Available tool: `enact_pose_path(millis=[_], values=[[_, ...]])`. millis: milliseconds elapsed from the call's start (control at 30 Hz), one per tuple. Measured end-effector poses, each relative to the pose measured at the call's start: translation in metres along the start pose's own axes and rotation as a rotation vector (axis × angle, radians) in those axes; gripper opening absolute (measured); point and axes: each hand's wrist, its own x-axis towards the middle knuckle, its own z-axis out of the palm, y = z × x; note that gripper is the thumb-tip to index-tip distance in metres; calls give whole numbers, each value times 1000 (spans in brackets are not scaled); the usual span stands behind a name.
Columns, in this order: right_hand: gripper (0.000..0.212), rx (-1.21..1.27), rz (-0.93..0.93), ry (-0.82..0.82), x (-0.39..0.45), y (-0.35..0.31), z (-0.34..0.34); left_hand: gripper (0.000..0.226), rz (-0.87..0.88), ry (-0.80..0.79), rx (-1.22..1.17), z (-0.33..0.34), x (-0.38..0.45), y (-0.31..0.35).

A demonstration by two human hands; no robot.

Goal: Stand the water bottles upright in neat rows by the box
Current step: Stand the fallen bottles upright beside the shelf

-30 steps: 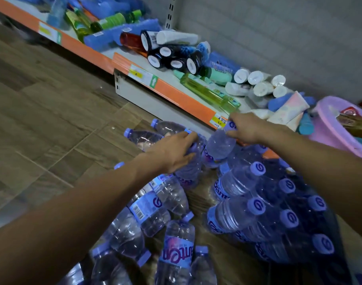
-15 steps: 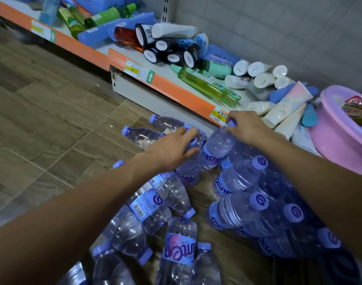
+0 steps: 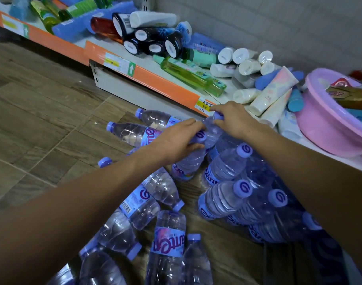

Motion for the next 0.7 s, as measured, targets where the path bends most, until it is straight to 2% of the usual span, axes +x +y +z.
enact_pose_path(millis=[200, 367, 500, 600, 700], values=[[51, 60, 5, 66, -10, 5, 6, 44, -3, -10, 25, 10, 16, 20], [54, 85, -25, 90, -18, 7, -3, 48, -82, 103, 32, 19, 26, 31], [50, 97, -71, 122, -30, 4, -13, 56, -156, 112, -8, 25, 35, 31], [46, 79, -114, 154, -45, -5, -18, 59, -166, 102, -127, 23, 34, 25], [30, 142, -278, 282, -82, -23, -22, 63, -155, 128, -212, 11, 12, 19]])
